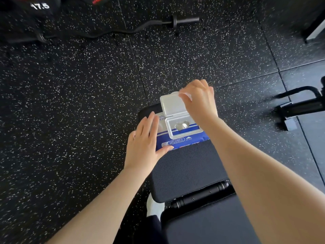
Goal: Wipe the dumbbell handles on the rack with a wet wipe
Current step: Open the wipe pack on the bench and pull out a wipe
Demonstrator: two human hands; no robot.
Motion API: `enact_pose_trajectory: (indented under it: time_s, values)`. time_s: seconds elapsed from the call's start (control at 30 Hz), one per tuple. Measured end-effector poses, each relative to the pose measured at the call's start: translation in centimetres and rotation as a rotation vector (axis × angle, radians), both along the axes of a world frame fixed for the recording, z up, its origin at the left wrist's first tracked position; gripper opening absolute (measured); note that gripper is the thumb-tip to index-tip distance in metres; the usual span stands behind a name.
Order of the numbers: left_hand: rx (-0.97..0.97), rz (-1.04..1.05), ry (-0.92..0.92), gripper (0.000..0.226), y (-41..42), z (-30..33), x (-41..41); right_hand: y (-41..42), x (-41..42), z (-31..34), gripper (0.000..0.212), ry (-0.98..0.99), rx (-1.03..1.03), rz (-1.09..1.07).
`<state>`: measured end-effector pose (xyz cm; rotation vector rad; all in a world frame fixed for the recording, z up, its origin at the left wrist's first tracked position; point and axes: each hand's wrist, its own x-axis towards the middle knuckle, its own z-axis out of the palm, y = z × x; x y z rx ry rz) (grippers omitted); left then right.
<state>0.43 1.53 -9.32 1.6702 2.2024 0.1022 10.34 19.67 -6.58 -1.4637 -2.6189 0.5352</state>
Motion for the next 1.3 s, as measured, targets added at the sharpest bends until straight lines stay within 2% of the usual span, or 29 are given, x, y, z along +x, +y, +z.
enact_pose_trajectory:
  time_s: [0.1,0.2,0.3,0.4,0.6,0.9,1.13,1.3]
  values:
    - [-0.002,-0.015,-0.002,0.094,0.1,0.0,-0.2,-1.4,1.2,0.2,0.028,0.053,0.040,0.024]
    - [-0.008,-0.028,-0.008,0.095,0.2,0.2,-0.5,-3.9,3.0,0.9,0.032,0.109,0.182,0.011]
    - [-0.013,-0.024,-0.019,0.095,0.2,0.5,-0.6,-6.6,4.7,1.4,0.020,0.200,0.244,-0.085]
    - [-0.047,-0.038,-0.011,0.096,0.3,0.9,-0.4,-8.5,5.5,0.8,0.009,0.193,0.174,-0.153]
    - [-0.051,-0.046,0.016,0.096,0.3,1.0,-0.5,-8.0,4.2,-0.4,0.011,0.085,-0.034,-0.181]
    - [-0.037,-0.042,0.028,0.094,0.2,0.7,-0.5,-7.4,3.2,-0.1,0.009,0.038,-0.104,-0.138]
    - [-0.025,-0.023,0.002,0.093,0.3,0.8,-0.4,-8.3,2.9,3.2,0.011,0.469,-0.182,-0.310]
    - [-0.013,-0.013,-0.034,0.094,0.2,1.1,-0.3,-6.9,3.5,6.4,0.008,0.658,-0.146,-0.427]
